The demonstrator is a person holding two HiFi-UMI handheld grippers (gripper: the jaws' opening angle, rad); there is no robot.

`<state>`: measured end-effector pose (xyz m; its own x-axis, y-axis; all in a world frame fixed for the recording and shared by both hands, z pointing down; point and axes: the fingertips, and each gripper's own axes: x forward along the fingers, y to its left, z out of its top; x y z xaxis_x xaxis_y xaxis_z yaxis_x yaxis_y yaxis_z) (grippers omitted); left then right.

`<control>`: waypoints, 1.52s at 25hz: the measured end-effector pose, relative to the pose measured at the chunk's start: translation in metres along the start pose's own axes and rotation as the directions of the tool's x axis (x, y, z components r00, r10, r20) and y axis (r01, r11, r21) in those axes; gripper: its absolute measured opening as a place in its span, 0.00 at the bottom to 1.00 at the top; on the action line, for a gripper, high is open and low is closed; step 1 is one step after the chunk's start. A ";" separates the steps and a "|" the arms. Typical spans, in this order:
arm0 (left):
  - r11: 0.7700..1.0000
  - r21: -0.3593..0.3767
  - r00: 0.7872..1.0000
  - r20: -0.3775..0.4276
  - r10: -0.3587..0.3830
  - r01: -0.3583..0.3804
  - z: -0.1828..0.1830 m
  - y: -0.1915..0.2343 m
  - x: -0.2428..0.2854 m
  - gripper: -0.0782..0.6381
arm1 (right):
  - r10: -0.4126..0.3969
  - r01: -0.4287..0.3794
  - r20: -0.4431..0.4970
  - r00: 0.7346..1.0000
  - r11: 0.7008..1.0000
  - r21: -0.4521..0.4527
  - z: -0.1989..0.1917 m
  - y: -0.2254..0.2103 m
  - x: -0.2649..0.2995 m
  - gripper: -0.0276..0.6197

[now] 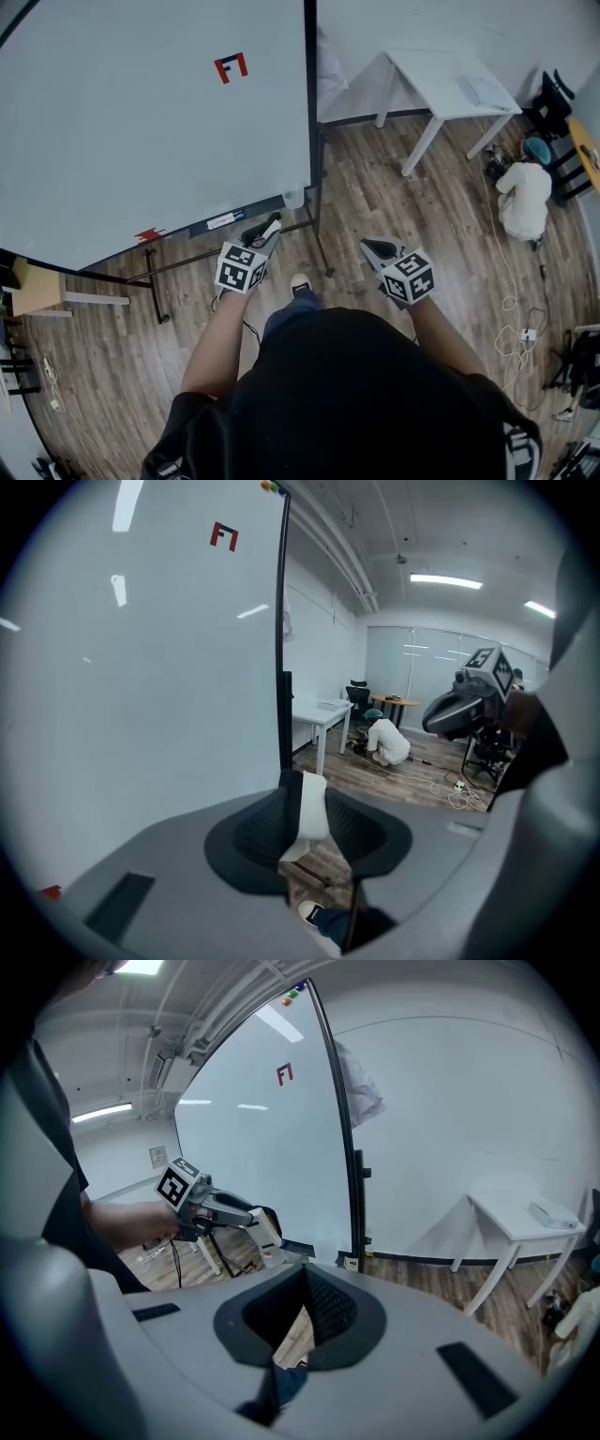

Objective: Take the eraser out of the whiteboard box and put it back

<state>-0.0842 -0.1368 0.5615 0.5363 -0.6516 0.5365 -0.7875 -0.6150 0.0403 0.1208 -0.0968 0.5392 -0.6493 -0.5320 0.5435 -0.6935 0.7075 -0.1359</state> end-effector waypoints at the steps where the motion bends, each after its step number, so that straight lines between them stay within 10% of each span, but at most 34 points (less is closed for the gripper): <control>1: 1.000 -0.001 1.000 0.001 -0.002 0.002 0.000 -0.002 -0.001 0.30 | 0.000 0.000 0.000 1.000 1.000 0.000 0.000 0.001 -0.001 0.04; 38: 1.000 -0.005 1.000 0.016 -0.026 0.026 0.029 0.021 0.032 0.30 | -0.005 0.005 -0.012 1.000 1.000 0.024 0.003 -0.029 0.023 0.04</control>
<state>-0.0749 -0.1841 0.5551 0.5615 -0.6422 0.5218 -0.7748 -0.6295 0.0590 0.1247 -0.1307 0.5530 -0.6420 -0.5302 0.5538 -0.7042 0.6934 -0.1527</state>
